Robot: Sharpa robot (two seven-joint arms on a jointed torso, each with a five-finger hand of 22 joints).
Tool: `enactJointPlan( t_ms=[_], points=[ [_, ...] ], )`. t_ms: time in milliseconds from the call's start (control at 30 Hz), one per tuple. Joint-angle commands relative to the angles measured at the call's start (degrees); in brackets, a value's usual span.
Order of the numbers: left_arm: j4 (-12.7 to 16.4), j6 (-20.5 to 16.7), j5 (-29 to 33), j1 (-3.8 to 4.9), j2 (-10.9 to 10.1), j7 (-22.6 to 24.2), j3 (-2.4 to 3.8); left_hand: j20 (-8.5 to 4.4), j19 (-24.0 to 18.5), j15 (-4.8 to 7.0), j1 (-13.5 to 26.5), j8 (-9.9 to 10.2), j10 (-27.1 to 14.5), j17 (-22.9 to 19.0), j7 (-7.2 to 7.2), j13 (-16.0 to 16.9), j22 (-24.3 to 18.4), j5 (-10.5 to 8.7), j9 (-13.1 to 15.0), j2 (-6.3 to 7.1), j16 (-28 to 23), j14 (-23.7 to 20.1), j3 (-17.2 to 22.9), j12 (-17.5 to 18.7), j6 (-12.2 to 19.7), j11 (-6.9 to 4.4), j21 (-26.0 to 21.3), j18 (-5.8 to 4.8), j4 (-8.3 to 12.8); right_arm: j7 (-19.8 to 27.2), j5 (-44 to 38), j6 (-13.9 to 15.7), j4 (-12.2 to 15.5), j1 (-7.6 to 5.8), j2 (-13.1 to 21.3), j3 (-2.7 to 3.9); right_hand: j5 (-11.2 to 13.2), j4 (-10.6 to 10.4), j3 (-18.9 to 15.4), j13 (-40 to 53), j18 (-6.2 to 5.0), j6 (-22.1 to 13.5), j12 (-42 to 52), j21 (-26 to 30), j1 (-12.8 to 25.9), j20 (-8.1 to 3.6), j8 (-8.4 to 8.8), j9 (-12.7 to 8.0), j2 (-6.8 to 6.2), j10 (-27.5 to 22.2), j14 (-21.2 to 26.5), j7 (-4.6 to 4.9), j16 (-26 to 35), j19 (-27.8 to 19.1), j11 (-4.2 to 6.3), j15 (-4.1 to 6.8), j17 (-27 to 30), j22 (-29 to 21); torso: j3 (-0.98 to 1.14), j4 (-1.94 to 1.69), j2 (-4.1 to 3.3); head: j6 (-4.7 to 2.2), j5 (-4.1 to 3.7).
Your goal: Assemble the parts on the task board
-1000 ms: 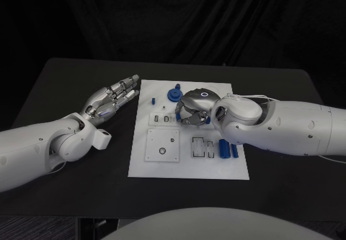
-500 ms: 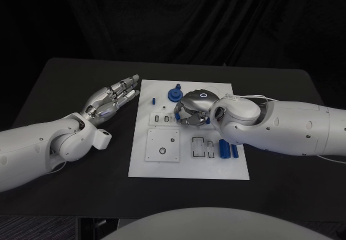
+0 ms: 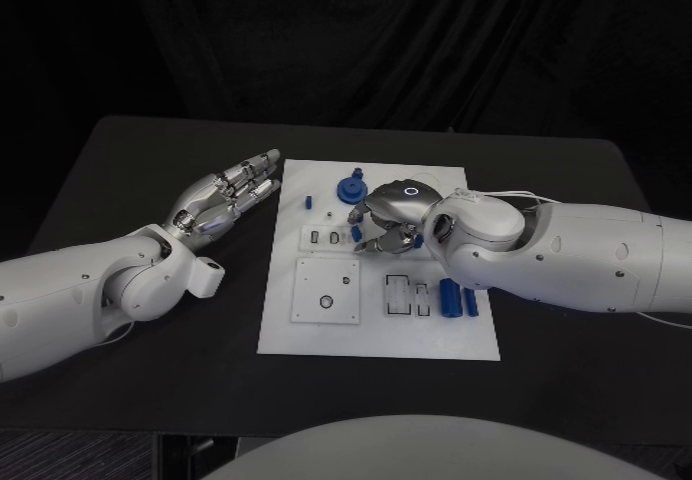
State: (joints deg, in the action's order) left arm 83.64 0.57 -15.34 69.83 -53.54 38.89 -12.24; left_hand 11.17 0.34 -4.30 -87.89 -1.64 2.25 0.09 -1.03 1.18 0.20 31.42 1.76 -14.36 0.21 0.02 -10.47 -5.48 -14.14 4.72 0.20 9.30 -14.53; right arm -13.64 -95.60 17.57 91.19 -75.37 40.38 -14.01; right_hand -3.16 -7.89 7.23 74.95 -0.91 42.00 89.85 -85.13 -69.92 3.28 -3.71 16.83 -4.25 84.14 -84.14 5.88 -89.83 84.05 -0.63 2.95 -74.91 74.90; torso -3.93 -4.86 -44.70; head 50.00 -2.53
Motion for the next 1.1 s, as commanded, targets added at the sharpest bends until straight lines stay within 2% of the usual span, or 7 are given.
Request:
enactJointPlan(
  t_ms=[33,200,567,733,900,1033,1100],
  points=[
    [0.0,0.3,0.16,-0.11,0.13,2.51,0.04,0.53,-0.01,-0.38,-0.38,-0.18,0.13,-0.09,-0.56,0.03,0.04,0.24,0.06,-0.01,-0.21,-0.02,0.31,-0.15,-0.01,0.19,0.09,1.06,-0.03,1.69,-0.36,3.06,0.05,0.17,0.32,0.01,0.45,-1.84,-0.88,15.05,-0.55,-2.56,0.15,0.47,1.1,0.18,0.16,-0.99,-1.19,5.86,-5.86,-0.13,-0.17,2.82,0.05,0.09,-15.09,13.15,-0.02,0.04,0.06,0.0,0.21],
    [0.02,-1.09,0.1,-0.13,0.16,3.0,0.04,0.83,0.12,-1.37,-0.47,-0.27,0.37,-0.09,-0.89,0.1,0.12,0.33,0.12,0.03,-0.21,-0.02,0.66,-0.52,-0.52,0.14,0.19,1.01,0.12,4.12,-0.36,8.77,0.31,0.18,1.18,0.04,0.43,-8.7,-0.63,15.05,-0.56,-9.13,0.15,0.53,-0.45,-0.16,0.26,-3.98,-4.93,5.86,-5.86,-0.37,-0.17,2.79,0.35,0.27,-15.09,13.14,-0.02,0.05,0.16,0.0,0.63],
    [0.41,-5.9,-6.18,-0.07,-0.27,2.93,0.06,2.76,0.97,-2.44,-0.02,-0.37,1.06,-0.09,-1.46,0.24,0.57,-0.63,0.21,0.33,-0.21,-0.02,1.44,-1.43,-1.69,1.46,0.87,1.12,-0.71,13.69,4.84,21.78,3.11,-0.63,5.95,0.34,0.43,-8.87,-0.23,15.05,-0.29,-5.73,0.15,-0.46,0.07,-0.34,-0.54,-3.36,-3.14,5.86,-5.86,-0.55,-0.17,3.38,0.55,0.45,-15.09,13.5,0.36,-0.08,1.31,-1.3,1.51],
    [-0.6,-9.32,-13.85,0.13,-0.25,2.01,0.07,4.22,4.02,-4.13,9.16,-0.35,2.15,0.26,-2.03,0.41,1.8,-7.71,0.24,-1.4,0.21,1.05,-3.33,-2.46,-2.31,3.67,3.16,1.15,-2.35,22.73,9.13,25.73,3.82,-1.28,9.1,0.34,0.42,-8.4,0.35,15.05,0.23,-2.37,0.15,-2.4,-1.16,-0.42,-1.38,-2.87,-1.63,5.86,-5.86,-0.97,-0.17,4.5,0.79,0.6,-15.09,14.2,0.85,-0.03,2.95,-1.66,1.9],
    [-1.67,-10.65,-16.48,0.45,0.45,0.76,0.08,5.29,8.8,-6.02,11.56,-0.42,4.34,1.87,-2.4,0.72,3.34,-12.42,0.31,-1.82,2.0,8.35,-5.74,-4.21,-2.85,5.4,6.8,1.04,-2.26,25.44,10.56,26.6,3.39,-1.47,11.28,0.25,0.31,-8.0,0.96,15.05,0.49,-0.37,0.15,-3.38,-3.49,-0.69,-1.94,-3.01,0.04,5.86,-5.86,-1.35,-0.17,5.08,1.19,0.92,-15.09,14.55,1.23,0.26,4.12,-1.99,2.28],
    [-3.4,-9.32,-15.66,0.9,2.03,0.02,0.08,5.53,21.34,-7.22,12.59,-0.66,11.37,8.14,-3.81,1.76,6.62,-15.62,0.52,-1.97,8.09,30.32,-6.83,-10.88,-4.81,7.84,14.95,0.32,-2.2,25.84,11.02,26.07,1.86,-1.52,12.43,0.02,0.21,-7.99,1.21,15.05,0.49,0.24,0.15,-3.37,-4.1,-0.68,-2.01,-3.14,1.11,5.86,-5.86,-1.15,-0.17,5.07,1.07,0.86,-15.09,14.54,1.74,0.62,5.51,-1.42,2.84],
    [-4.75,-7.5,-14.3,1.21,3.08,0.15,0.08,5.48,24.45,-7.35,12.88,-0.76,13.97,9.01,-4.29,2.12,7.27,-17.04,0.6,-1.98,9.39,32.48,-7.17,-13.17,-5.63,8.26,16.84,0.1,-2.22,25.82,11.12,25.63,1.21,-1.53,12.8,-0.05,0.19,-7.87,1.3,15.05,0.48,0.47,0.15,-3.34,-4.45,-0.66,-2.04,-3.19,1.38,5.86,-5.86,-1.1,-0.17,5.05,1.03,0.83,-15.09,14.53,1.92,0.75,5.96,-0.93,3.04]
  ],
)
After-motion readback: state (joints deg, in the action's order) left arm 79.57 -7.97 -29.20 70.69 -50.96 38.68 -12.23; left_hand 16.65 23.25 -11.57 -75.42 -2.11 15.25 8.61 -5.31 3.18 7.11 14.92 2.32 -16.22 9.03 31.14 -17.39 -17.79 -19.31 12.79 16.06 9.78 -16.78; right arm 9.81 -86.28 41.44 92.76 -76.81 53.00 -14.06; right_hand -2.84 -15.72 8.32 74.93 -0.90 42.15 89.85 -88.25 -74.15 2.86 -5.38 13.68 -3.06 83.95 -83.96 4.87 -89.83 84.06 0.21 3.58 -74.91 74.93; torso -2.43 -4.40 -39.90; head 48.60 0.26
